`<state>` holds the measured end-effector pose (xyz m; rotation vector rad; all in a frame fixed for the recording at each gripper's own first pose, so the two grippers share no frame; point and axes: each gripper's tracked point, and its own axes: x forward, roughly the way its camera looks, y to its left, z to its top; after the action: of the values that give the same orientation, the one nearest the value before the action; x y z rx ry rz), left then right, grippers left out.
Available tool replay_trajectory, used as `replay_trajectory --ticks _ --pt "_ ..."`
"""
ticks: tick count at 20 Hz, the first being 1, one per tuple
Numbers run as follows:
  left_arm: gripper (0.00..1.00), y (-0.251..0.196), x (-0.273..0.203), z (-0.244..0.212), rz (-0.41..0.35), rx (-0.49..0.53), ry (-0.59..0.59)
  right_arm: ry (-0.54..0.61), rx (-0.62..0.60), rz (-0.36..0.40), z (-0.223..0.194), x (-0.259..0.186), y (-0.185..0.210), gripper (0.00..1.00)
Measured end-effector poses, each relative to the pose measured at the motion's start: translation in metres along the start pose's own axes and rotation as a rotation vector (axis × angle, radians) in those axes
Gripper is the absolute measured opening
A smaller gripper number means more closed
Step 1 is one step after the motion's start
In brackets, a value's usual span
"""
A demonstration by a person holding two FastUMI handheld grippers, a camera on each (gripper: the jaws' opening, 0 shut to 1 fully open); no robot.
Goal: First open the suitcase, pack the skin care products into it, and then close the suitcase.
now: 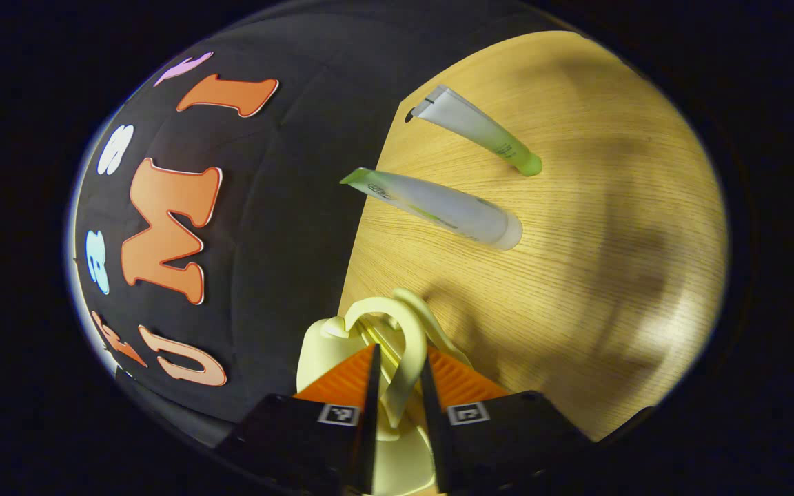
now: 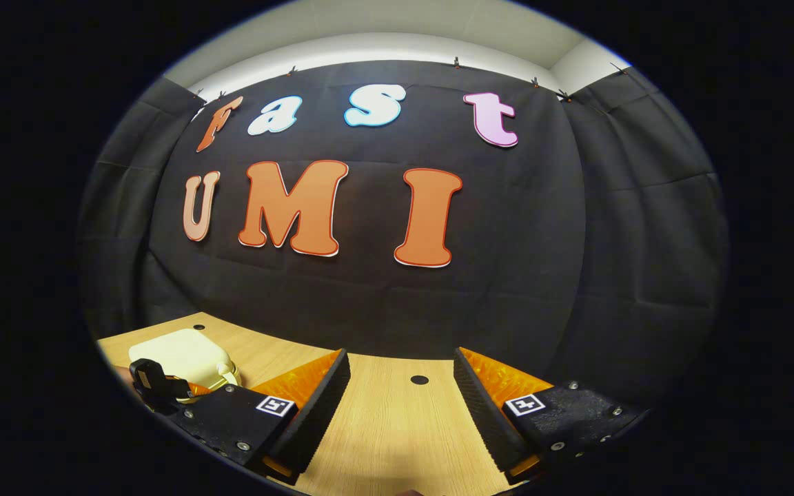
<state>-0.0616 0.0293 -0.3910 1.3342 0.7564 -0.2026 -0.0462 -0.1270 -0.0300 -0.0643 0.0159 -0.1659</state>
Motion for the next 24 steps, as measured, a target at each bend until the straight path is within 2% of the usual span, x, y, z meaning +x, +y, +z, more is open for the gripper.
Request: replay_trajectory --ticks 1,3,6,11,16,21,24 --pt "0.22 -0.001 -0.001 0.003 -0.002 -0.005 0.0 0.0 0.0 0.001 -0.001 0.0 -0.001 0.95" --pt "0.22 0.005 -0.004 0.003 0.002 -0.04 -0.005 0.001 0.002 0.002 -0.002 0.001 -0.004 0.95" --pt "0.21 0.023 -0.018 0.006 0.03 -0.151 -0.019 0.014 0.01 0.017 -0.007 0.002 -0.005 0.95" --pt "0.21 0.092 -0.052 0.001 0.145 -0.385 -0.042 0.018 0.015 0.076 -0.008 0.014 0.005 0.95" --pt "0.21 0.167 -0.082 -0.037 0.279 -0.596 -0.042 0.035 0.0 0.139 -0.014 0.025 0.029 0.95" --pt "0.21 0.226 -0.108 -0.087 0.345 -0.801 -0.096 0.036 0.007 0.16 -0.003 0.029 0.072 0.95" --pt "0.21 0.251 -0.119 -0.123 0.358 -0.899 -0.129 0.039 0.014 0.155 0.006 0.031 0.105 0.95"
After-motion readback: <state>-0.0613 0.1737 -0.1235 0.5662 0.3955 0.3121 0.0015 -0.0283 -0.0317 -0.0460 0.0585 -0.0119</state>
